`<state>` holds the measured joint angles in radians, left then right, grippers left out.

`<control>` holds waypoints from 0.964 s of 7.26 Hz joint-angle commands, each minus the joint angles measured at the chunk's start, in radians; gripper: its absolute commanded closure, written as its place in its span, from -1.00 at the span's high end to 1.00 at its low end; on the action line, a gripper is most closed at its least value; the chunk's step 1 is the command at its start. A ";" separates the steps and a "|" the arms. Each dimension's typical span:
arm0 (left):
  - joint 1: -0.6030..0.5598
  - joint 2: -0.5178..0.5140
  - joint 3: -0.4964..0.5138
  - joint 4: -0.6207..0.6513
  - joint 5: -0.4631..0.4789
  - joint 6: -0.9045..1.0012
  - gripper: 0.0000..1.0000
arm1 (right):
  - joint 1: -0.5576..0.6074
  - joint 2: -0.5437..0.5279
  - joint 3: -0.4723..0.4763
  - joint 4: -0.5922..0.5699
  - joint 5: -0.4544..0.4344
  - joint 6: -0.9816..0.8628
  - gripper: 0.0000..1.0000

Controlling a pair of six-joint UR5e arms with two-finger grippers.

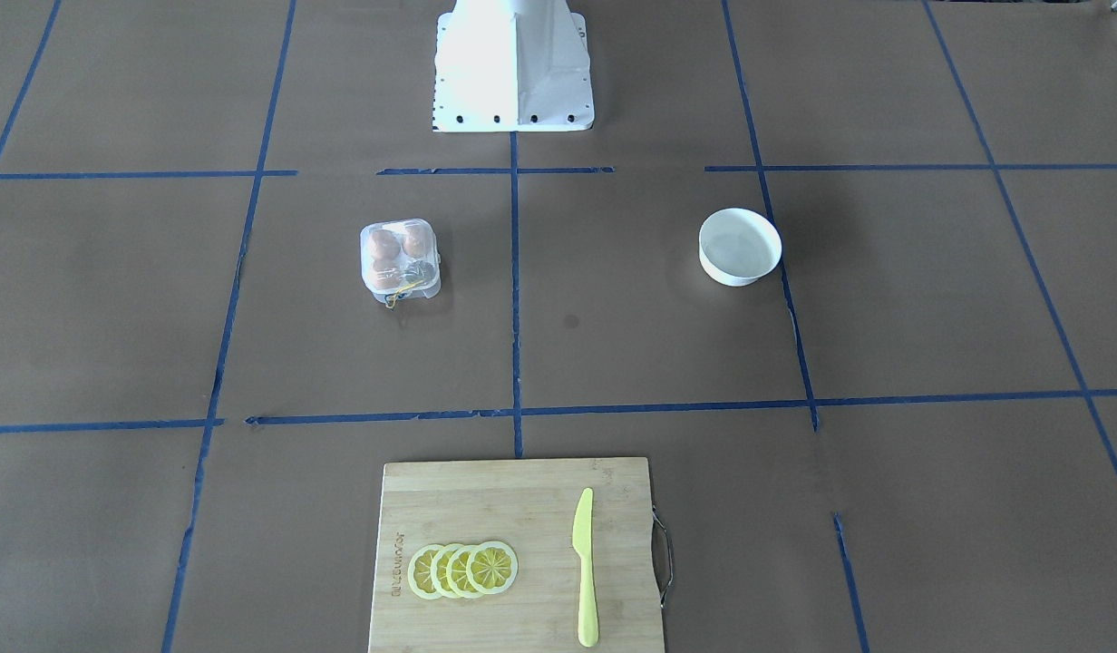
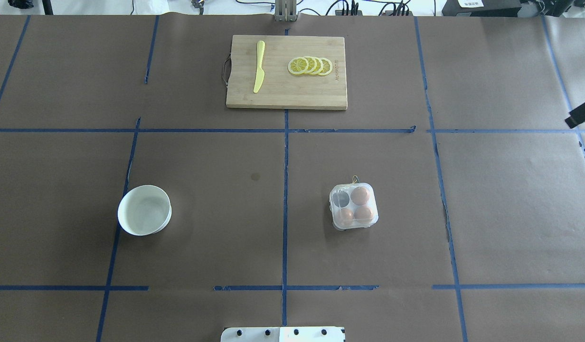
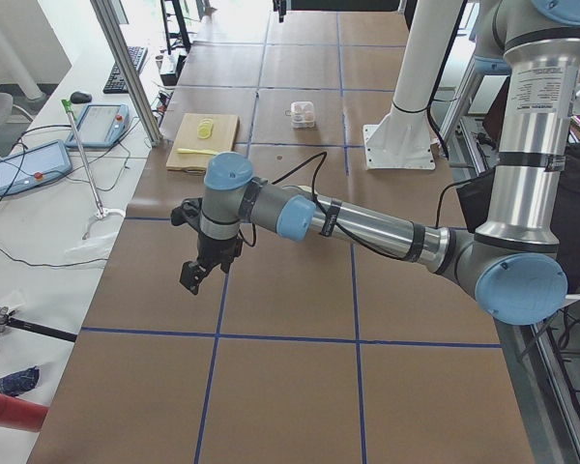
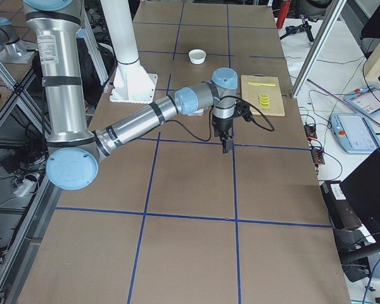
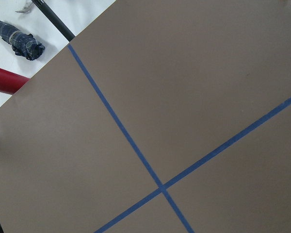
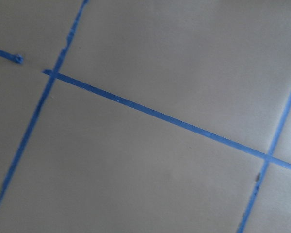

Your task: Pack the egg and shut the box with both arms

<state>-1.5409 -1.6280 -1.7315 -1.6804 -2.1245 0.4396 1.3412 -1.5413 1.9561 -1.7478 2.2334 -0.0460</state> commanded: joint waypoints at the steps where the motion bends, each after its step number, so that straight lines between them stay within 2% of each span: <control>1: -0.077 0.063 0.090 -0.010 -0.101 0.079 1.00 | 0.232 -0.110 -0.193 0.010 0.192 -0.218 1.00; 2: -0.076 0.076 0.101 -0.022 -0.086 0.074 1.00 | 0.265 -0.102 -0.242 0.043 0.193 -0.225 1.00; 3: -0.074 0.060 0.119 -0.028 -0.072 0.067 1.00 | 0.271 -0.130 -0.258 0.057 0.174 -0.212 1.00; 4: -0.076 0.079 0.131 -0.031 -0.078 0.073 1.00 | 0.271 -0.114 -0.270 0.059 0.178 -0.183 1.00; 5: -0.074 0.077 0.135 -0.019 -0.081 0.017 1.00 | 0.280 -0.118 -0.246 0.060 0.181 -0.187 1.00; 6: -0.064 0.074 0.124 -0.016 -0.086 -0.156 1.00 | 0.280 -0.129 -0.243 0.060 0.183 -0.178 1.00; 7: -0.010 0.074 0.125 -0.016 -0.131 -0.210 1.00 | 0.280 -0.129 -0.241 0.060 0.183 -0.176 1.00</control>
<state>-1.5938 -1.5534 -1.6051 -1.6987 -2.2208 0.3285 1.6199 -1.6668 1.7110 -1.6880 2.4151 -0.2271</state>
